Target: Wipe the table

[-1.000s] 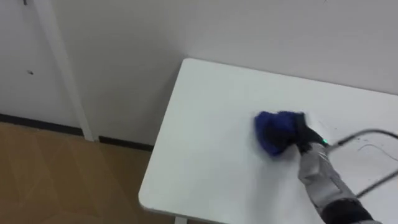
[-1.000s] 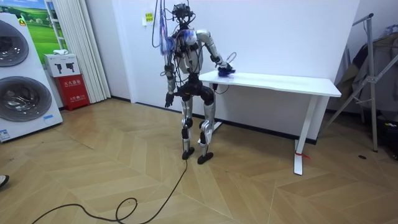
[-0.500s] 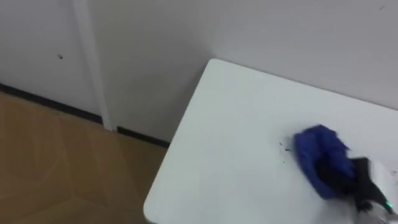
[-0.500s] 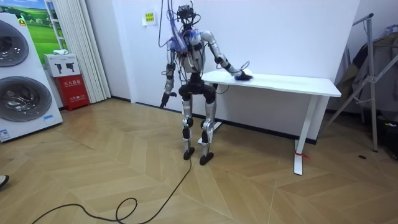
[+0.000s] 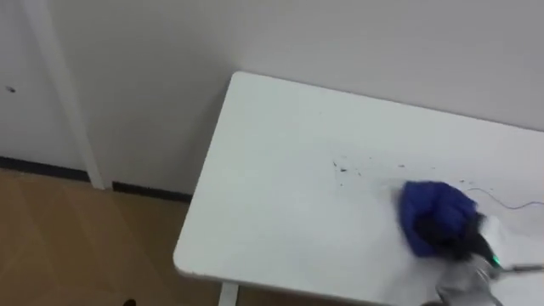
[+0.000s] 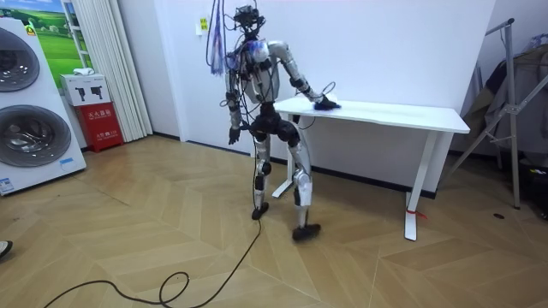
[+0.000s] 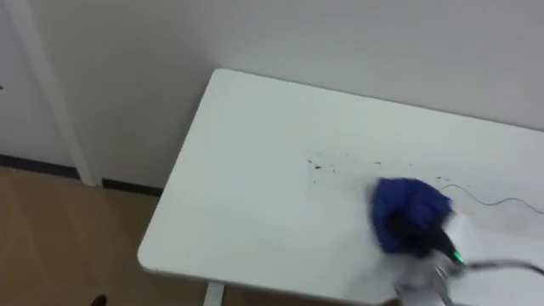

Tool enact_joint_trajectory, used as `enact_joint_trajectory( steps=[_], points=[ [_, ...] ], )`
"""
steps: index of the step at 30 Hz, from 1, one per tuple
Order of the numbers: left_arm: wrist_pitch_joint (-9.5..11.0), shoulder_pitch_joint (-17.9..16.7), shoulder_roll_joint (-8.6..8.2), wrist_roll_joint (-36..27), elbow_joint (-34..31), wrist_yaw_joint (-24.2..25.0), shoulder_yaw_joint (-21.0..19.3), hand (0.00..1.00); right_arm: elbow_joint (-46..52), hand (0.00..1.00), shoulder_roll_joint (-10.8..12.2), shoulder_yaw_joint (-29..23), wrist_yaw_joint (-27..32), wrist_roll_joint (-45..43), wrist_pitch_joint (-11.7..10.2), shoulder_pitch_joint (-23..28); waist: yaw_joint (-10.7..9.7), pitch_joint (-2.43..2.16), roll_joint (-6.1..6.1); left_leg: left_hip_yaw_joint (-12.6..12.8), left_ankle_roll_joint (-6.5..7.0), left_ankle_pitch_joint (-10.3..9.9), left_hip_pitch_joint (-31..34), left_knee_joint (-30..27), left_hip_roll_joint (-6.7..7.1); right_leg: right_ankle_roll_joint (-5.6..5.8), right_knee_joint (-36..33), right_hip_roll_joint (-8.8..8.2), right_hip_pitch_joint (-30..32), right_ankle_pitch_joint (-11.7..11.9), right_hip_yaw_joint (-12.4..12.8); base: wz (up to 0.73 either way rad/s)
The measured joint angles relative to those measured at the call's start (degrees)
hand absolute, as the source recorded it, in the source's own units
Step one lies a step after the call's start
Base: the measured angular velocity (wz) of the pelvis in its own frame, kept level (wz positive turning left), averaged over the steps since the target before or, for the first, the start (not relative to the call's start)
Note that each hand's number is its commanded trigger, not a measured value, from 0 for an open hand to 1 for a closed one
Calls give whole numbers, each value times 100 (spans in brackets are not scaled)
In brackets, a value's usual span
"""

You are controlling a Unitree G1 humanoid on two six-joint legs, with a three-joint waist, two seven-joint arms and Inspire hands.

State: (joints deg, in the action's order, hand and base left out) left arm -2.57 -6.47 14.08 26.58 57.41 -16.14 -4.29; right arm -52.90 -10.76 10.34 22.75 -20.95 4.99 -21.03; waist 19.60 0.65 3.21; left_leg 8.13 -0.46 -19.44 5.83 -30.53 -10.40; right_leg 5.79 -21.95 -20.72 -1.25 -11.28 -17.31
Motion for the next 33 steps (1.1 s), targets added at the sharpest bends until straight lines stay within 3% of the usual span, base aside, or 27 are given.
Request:
enact_joint_trajectory(
  steps=[1, 3, 4, 5, 6, 7, 8, 9, 10, 11, 12, 13, 15, 16, 17, 18, 19, 20, 21, 24, 25, 26, 27, 28, 29, 31, 33],
  points=[
    [51, 57, 64, -4, -25, 57, 22, 0, 1, 100, 0, 28, -109, -47, -62, -164, 40, 19, 19, -158, -59, 29, 160, -51, -20, 14, 101, -34, 2, 74, -8, 64],
    [55, 105, 289, -141, -131, 179, 101, 0, -25, 100, -24, 74, -360, -67, -234, -520, 72, 25, 92, -695, -383, 233, 552, -66, -202, 46, 495, -39, -12, 443, -136, 86],
    [43, 77, 359, -174, -132, 202, 96, 0, -24, 100, -40, 75, -397, -71, -268, -525, 77, 28, 118, -792, -516, 299, 563, -26, -250, 71, 558, -34, -22, 516, -160, 76],
    [-5, -28, 491, -261, -132, 263, 68, 0, -30, 100, -64, 76, -441, -84, -282, -430, 75, 28, 179, -924, -720, 406, 486, 115, -377, 71, 661, 16, -45, 608, -212, 67],
    [-66, -196, 536, -403, -215, 308, -23, 0, -21, 100, -102, 64, -483, -184, -326, -246, 36, 31, 180, -1083, -957, 481, 376, 255, -542, 100, 711, 212, -74, 639, -319, 60],
    [-96, -313, 561, -467, -296, 309, -35, 0, -5, 100, -112, 29, -492, -199, -420, -128, -7, 31, 182, -1168, -1063, 517, 328, 316, -635, 74, 679, 318, -46, 662, -425, 69],
    [-118, -522, 534, -459, -381, 317, -77, 0, 216, 100, -186, -112, -457, -306, -621, 209, -174, -22, 56, -1307, -1202, 602, 311, 354, -901, 528, 250, 495, -53, 295, -683, 80],
    [-133, -710, 392, -446, -429, 334, -76, 0, 421, 100, -253, -293, -454, -440, -746, 550, -343, -61, 6, -1203, -890, 797, 295, 364, -1070, 248, -21, 640, -90, -52, -869, 80],
    [-137, -801, 309, -446, -442, 341, -69, 0, 503, 100, -294, -348, -439, -463, -774, 728, -398, -72, 15, -1058, -814, 845, 272, 297, -1028, 133, -29, 699, -117, -125, -882, 60],
    [-152, -917, 147, -446, -443, 360, -42, 0, 674, 100, -376, -458, -458, -501, -792, 975, -555, -57, 45, -742, -766, 814, 234, 159, -773, -70, 92, 769, -207, -176, -1003, 35],
    [-166, -961, 13, -449, -445, 387, -13, 0, 850, 100, -440, -557, -550, -568, -779, 1073, -657, -43, 32, -495, -634, 701, 206, 94, -505, -263, 246, 859, -235, -145, -1026, 20],
    [-169, -959, -60, -450, -444, 388, -12, 0, 882, 100, -460, -598, -628, -618, -757, 1053, -677, -17, 31, -461, -562, 624, 146, 99, -322, -308, 283, 880, -224, -135, -1016, -24],
    [-169, -907, -268, -453, -444, 401, 2, 0, 960, 100, -502, -541, -948, -744, -630, 802, -578, 13, -79, -226, -266, 382, -46, 214, 303, -611, 331, 1026, -130, -112, -799, -73],
    [-164, -871, -287, -452, -444, 404, 20, 0, 1057, 100, -513, -469, -1036, -768, -561, 748, -497, 16, -93, -195, -222, 364, -102, 335, 456, -615, 308, 1067, -52, -114, -659, -105],
    [-162, -816, -323, -459, -445, 402, 18, 0, 1235, 100, -514, -249, -1203, -836, -432, 613, -324, 14, -153, -170, -40, 335, -238, 612, 650, -734, 312, 1212, 41, -100, -399, -111],
    [-176, -761, -319, -462, -448, 388, -14, 0, 1361, 100, -483, -27, -1319, -898, -383, 487, -270, 48, -194, -129, 27, 401, -362, 826, 670, -817, 332, 1315, 95, -100, -226, -99],
    [-199, -743, -321, -465, -448, 374, -16, 0, 1396, 100, -463, 48, -1380, -945, -384, 453, -272, 34, -177, -98, 14, 464, -440, 912, 676, -867, 336, 1342, 136, -114, -146, -60],
    [-217, -751, -348, -469, -460, 356, -11, 0, 1414, 100, -462, 148, -1442, -1078, -392, 391, -255, 33, -191, -12, 0, 591, -574, 1143, 683, -1078, 352, 1416, 197, -150, -3, -42],
    [-224, -754, -376, -468, -480, 296, -16, 0, 1419, 100, -466, 153, -1469, -1122, -403, 375, -210, 12, -188, 26, -24, 693, -682, 1368, 701, -1154, 392, 1459, 231, -147, 54, -38],
    [-330, -889, -396, -458, -703, 163, -22, 0, 1424, 100, -517, 121, -1423, -1114, -572, 451, -406, -16, -121, -42, -73, 829, -785, 1717, 728, -1193, 477, 1496, 236, -149, 119, -3],
    [-349, -937, -395, -459, -735, 149, -39, 0, 1384, 100, -520, 87, -1370, -1113, -638, 519, -474, -26, -100, -61, -73, 844, -810, 1770, 731, -1154, 534, 1509, 193, -127, 97, 43],
    [-382, -1061, -393, -461, -832, 147, -117, 0, 1328, 100, -516, -16, -1200, -1082, -808, 729, -648, -40, -44, -181, -75, 851, -856, 1827, 747, -1050, 625, 1500, 70, -98, -13, 70],
    [-384, -1154, -388, -456, -864, 144, -260, 0, 1282, 100, -524, -210, -974, -1084, -955, 1035, -832, -66, 53, -362, -78, 856, -895, 1853, 798, -830, 747, 1485, -102, -78, -74, 78],
    [-382, -1191, -385, -433, -863, 142, -360, 0, 1240, 100, -524, -378, -838, -1080, -1043, 1223, -890, -74, 80, -389, -79, 856, -921, 1869, 809, -709, 784, 1473, -173, -60, -92, 81],
    [-376, -1264, -379, -374, -856, 132, -582, 0, 1138, 100, -523, -738, -601, -1055, -1188, 1592, -994, -117, 194, -406, -79, 855, -973, 1888, 838, -441, 911, 1466, -337, -11, -90, 64],
    [-364, -1457, -353, -193, -854, 125, -1038, 0, 1058, 100, -561, -1421, -241, -833, -1263, 2329, -1119, -130, 378, -482, -81, 853, -1131, 1920, 889, -308, 1159, 1470, -691, 6, -107, 41],
    [-370, -1588, -323, -115, -854, 126, -1198, 0, 985, 100, -597, -1795, -74, -727, -1263, 2717, -1159, -158, 422, -494, -83, 841, -1229, 1931, 901, -283, 1234, 1471, -819, 21, -116, -3]
  ],
)
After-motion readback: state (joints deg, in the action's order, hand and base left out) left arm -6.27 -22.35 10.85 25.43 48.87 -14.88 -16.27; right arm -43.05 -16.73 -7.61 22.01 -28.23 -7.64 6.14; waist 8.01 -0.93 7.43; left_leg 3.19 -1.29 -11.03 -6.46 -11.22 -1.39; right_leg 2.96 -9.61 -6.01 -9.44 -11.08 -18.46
